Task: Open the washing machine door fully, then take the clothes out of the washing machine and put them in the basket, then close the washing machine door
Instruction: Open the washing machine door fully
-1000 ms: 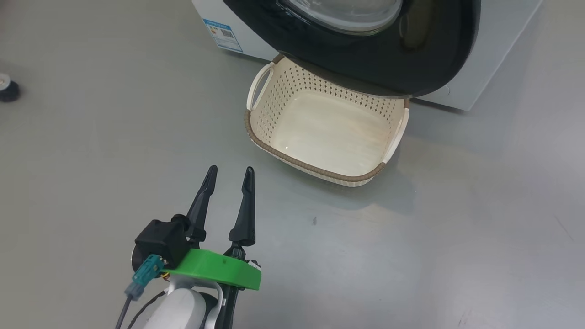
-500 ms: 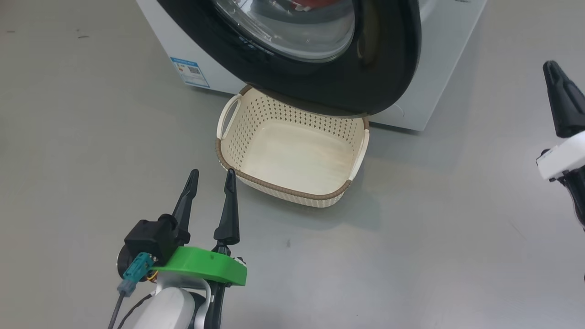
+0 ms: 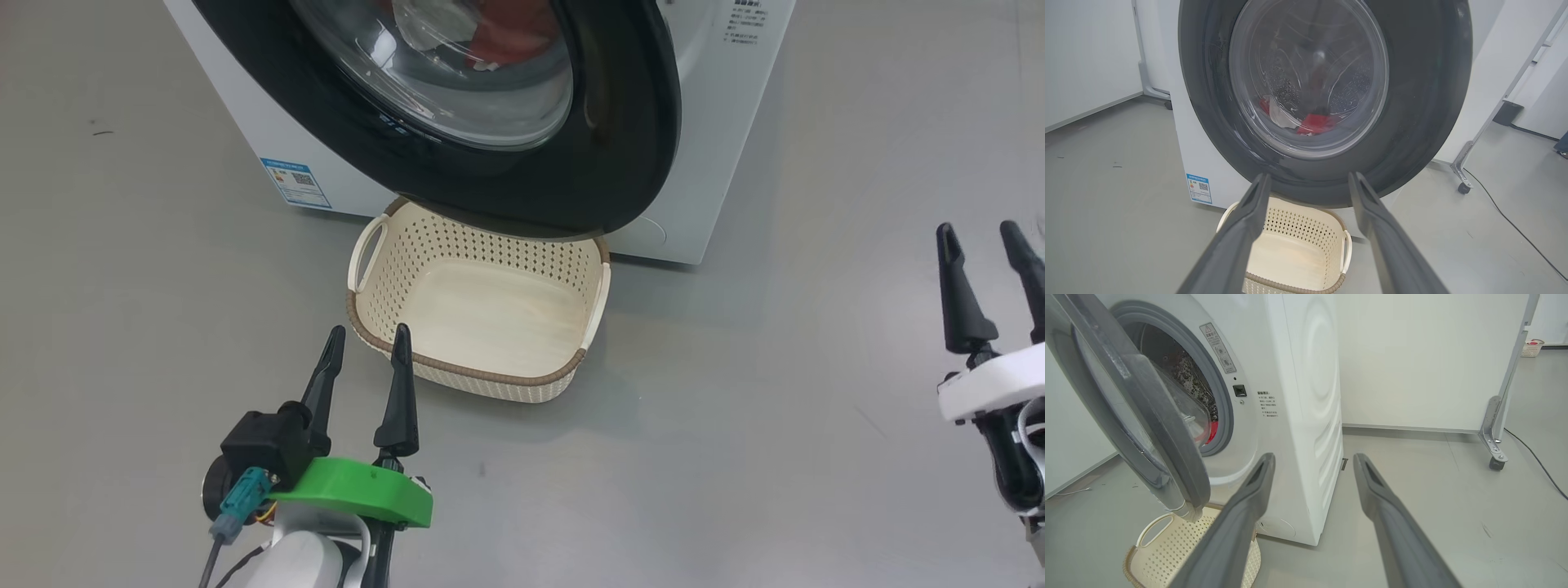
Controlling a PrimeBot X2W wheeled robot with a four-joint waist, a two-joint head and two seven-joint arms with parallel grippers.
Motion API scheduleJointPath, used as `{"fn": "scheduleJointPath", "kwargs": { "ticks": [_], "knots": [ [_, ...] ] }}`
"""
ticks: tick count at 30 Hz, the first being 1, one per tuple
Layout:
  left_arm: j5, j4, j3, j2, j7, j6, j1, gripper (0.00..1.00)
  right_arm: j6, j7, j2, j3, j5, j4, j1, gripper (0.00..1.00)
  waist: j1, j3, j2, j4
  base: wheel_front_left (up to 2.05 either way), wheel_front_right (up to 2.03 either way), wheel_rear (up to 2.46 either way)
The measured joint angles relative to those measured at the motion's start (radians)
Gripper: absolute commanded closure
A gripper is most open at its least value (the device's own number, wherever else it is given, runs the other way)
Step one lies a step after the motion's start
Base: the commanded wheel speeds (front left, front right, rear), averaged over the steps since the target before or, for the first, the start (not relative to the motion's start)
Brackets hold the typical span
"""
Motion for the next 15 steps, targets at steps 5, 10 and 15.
{"fn": "scheduleJointPath", "kwargs": {
  "ticks": [5, 10, 15],
  "knots": [
    [0.0, 0.001, 0.004, 0.0, 0.0, 0.0, 0.001, 0.0, -0.021, 0.0, 0.03, -0.014, -0.002, 0.001, 0.027, 0.0, 0.0, -0.005, 0.0, -0.004, 0.0, 0.0, 0.0],
    [0.0, 0.001, 0.009, 0.001, 0.0, 0.0, 0.002, 0.0, -0.024, 0.0, 0.038, -0.02, -0.016, -0.004, 0.041, 0.0, 0.0, -0.004, 0.0, -0.009, 0.0, 0.0, 0.0],
    [0.001, 0.001, 0.013, 0.001, 0.0, 0.0, 0.006, 0.0, -0.03, -0.001, 0.052, -0.031, -0.033, -0.013, 0.046, 0.0, 0.0, -0.002, 0.0, -0.015, 0.0, 0.0, 0.0]
  ]
}}
